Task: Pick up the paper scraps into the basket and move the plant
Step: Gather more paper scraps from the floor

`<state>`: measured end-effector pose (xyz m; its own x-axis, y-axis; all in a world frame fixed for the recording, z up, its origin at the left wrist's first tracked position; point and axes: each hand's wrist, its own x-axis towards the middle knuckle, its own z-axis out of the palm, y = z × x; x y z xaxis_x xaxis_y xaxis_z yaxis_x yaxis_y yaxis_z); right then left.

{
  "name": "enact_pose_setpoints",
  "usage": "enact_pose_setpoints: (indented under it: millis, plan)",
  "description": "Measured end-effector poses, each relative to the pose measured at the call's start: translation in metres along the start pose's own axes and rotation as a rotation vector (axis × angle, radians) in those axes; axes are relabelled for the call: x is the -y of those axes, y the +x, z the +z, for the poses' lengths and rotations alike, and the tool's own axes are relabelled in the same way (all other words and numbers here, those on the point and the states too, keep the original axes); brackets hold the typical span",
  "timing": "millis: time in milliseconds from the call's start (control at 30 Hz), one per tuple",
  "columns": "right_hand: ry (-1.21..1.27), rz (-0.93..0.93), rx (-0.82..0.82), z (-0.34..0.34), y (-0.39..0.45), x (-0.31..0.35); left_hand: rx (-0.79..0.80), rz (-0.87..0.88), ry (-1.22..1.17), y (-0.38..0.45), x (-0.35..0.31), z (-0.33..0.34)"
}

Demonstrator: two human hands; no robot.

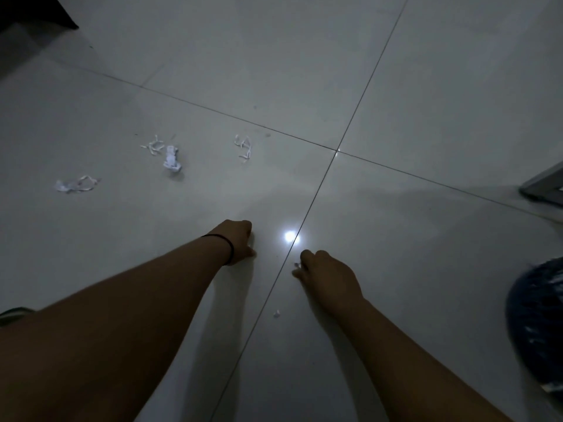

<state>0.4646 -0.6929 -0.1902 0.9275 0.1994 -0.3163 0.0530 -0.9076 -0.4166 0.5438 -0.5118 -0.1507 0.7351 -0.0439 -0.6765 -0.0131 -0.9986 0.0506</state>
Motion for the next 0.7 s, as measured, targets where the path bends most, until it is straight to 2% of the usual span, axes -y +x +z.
enact_pose_setpoints:
  millis: [267, 533, 633, 700]
  plan:
    - [0.032, -0.091, 0.012, 0.007, -0.014, 0.009, 0.005, 0.007, 0.161, 0.002, -0.004, 0.008]
    - [0.103, -0.157, 0.133, 0.013, -0.033, 0.013, -0.146, -0.092, -0.162, -0.007, -0.001, -0.033]
    - [0.093, -0.171, 0.150, 0.013, -0.034, 0.017, -0.225, -0.088, -0.137, -0.010, 0.012, -0.050]
    - [0.104, -0.174, 0.147, 0.013, -0.035, 0.019, -0.205, -0.117, -0.167, -0.012, 0.022, -0.055]
